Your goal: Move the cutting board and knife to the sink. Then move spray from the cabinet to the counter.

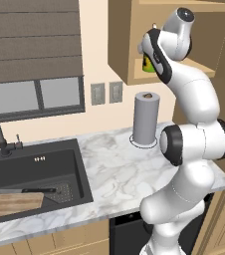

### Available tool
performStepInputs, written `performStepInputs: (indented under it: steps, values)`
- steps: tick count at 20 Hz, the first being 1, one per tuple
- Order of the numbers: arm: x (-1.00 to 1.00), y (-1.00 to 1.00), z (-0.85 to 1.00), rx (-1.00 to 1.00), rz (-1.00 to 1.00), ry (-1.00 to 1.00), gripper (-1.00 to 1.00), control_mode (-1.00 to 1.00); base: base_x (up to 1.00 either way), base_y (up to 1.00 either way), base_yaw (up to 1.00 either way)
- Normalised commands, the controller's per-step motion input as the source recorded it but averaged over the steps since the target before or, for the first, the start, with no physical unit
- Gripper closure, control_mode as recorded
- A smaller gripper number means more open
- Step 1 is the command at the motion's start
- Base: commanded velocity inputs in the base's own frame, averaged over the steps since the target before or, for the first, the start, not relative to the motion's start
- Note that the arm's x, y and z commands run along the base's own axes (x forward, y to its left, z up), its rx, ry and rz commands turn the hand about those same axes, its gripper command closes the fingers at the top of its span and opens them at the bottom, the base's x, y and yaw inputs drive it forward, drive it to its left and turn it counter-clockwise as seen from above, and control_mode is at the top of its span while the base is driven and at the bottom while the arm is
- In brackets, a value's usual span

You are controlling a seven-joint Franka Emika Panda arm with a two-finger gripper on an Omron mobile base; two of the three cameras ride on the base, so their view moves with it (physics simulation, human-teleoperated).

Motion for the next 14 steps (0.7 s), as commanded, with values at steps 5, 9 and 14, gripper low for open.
performStepInputs:
  steps: [5,9,14]
  values:
    - [0.0,0.0,-0.02,0.0,0.0,0.0,-1.0,-1.0,0.0,0.0,0.0]
    - [0.0,0.01,-0.04,0.0,0.0,0.01,-1.0,-1.0,0.0,0.0,0.0]
    - [0.0,0.02,-0.06,0.0,0.0,0.04,-1.0,-1.0,0.0,0.0,0.0]
